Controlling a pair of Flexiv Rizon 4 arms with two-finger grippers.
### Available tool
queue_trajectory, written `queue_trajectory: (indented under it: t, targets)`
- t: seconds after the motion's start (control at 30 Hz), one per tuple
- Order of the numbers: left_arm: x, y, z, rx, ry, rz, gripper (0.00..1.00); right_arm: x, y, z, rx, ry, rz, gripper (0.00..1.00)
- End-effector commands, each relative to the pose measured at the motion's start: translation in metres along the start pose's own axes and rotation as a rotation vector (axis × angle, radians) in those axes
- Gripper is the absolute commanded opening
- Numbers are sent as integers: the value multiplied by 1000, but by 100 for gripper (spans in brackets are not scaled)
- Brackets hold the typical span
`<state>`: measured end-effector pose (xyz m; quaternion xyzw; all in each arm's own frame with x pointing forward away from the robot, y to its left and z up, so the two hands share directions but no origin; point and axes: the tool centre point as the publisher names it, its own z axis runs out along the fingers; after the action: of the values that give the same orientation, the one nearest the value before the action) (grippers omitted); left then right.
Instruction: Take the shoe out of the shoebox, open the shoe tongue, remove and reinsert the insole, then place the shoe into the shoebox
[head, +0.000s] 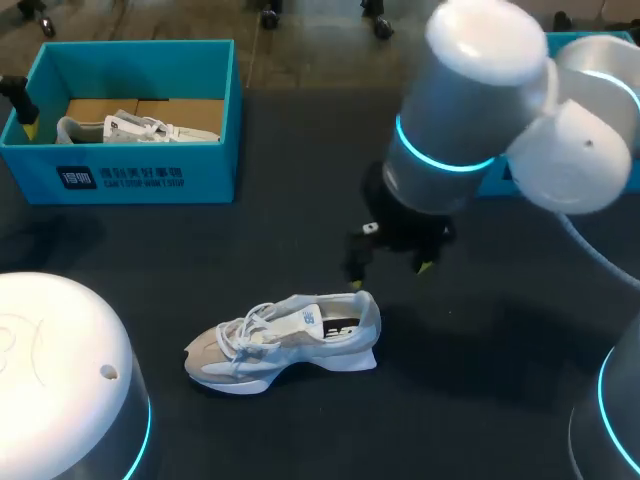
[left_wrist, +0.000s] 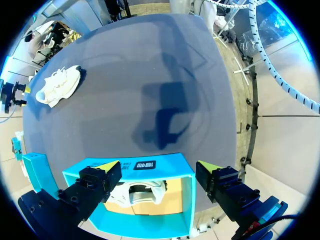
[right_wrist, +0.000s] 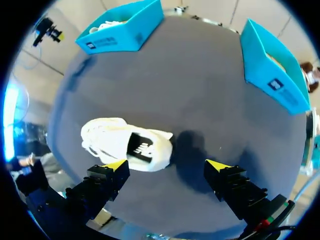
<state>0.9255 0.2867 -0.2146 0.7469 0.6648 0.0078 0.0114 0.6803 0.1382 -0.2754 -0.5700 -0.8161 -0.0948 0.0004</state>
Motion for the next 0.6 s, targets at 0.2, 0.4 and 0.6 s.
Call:
queue_trajectory:
  t: [0.2, 0.4, 0.6]
  targets:
    - [0, -1, 0, -2, 2, 1, 100, -42, -23, 4, -481, 775, -718, 100]
    - [0, -1, 0, -2, 2, 1, 100, -42, -23, 4, -481, 775, -718, 100]
    - [0, -1, 0, -2, 2, 1, 100, -43, -17, 13, -494, 829, -840, 100]
